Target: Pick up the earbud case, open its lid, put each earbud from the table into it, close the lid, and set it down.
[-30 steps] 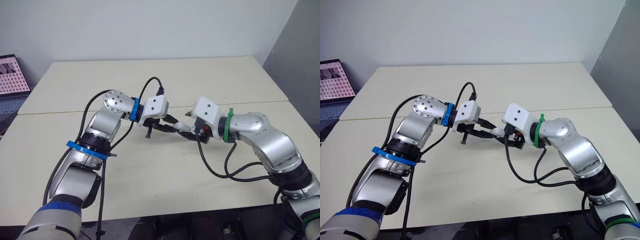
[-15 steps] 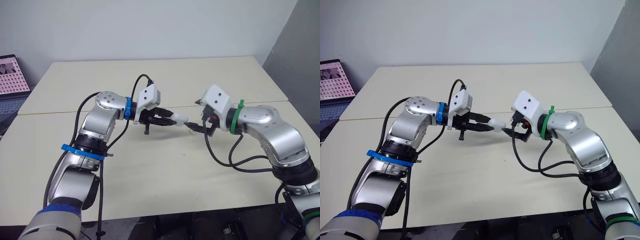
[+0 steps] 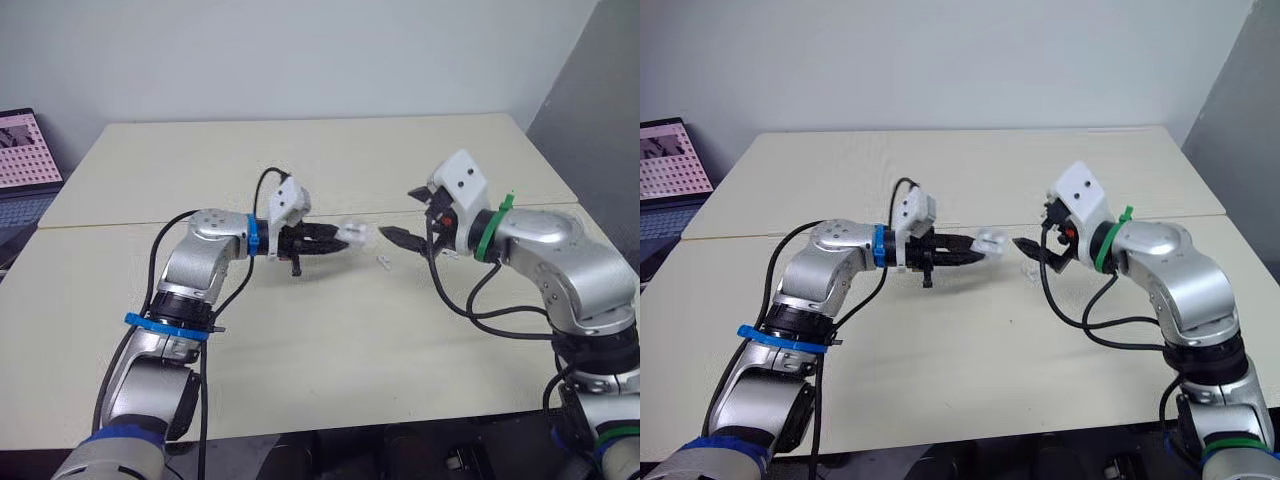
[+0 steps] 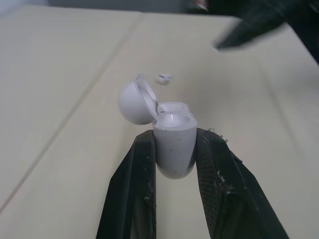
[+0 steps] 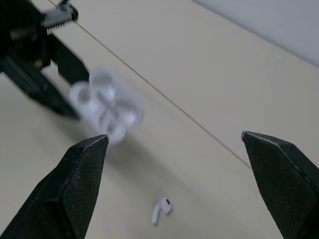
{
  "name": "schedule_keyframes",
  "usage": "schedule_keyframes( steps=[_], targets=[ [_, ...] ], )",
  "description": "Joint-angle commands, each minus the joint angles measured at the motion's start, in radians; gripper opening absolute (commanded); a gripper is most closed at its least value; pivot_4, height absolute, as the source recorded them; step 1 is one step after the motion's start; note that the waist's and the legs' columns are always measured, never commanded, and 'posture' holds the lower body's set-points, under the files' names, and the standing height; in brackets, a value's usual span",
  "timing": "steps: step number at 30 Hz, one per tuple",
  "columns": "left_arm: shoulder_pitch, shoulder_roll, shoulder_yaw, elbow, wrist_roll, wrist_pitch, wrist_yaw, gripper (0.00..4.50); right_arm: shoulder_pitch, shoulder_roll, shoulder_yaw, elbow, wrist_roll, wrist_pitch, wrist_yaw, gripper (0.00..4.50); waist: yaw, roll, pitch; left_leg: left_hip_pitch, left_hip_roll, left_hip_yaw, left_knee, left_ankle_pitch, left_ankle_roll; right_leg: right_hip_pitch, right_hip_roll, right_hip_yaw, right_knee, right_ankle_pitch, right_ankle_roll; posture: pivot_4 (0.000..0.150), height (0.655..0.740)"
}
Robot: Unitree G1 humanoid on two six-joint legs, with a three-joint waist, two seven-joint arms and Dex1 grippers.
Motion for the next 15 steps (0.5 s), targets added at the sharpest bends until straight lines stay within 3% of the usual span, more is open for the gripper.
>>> schedule_keyframes(
  steps=[1,10,15],
  targets=[
    [0.010,-0.057,0.131,-0.026,-0.062,-0.056,0.159,0.73,0.043,0.040,0.000,0.001,-0.011,-0.067,-0.037,4.46,-0.001,0.000,0.000,0.000,0.000,0.000,0.000,0.000,0.000,0.000,0.000,0.000,0.000,0.000,0.000,0.150,0.7400],
    [0.112,-0.188,0.197,-0.208,-0.097,-0.062,0.431,0.73,0.109,0.213,0.100,0.262,-0.158,-0.228,-0.214,4.46,0.001,0.000,0.000,0.000,0.000,0.000,0.003,0.001,-0.002,0.000,0.000,0.000,0.001,0.002,0.001,0.150,0.7400],
    [0.156,-0.208,0.166,-0.271,-0.095,-0.051,0.480,0.73,0.104,0.298,0.114,0.377,-0.214,-0.290,-0.293,4.46,0.001,0.000,0.000,0.000,-0.001,0.001,0.003,0.002,-0.004,0.000,0.000,0.002,0.001,0.002,0.001,0.150,0.7400]
  ],
)
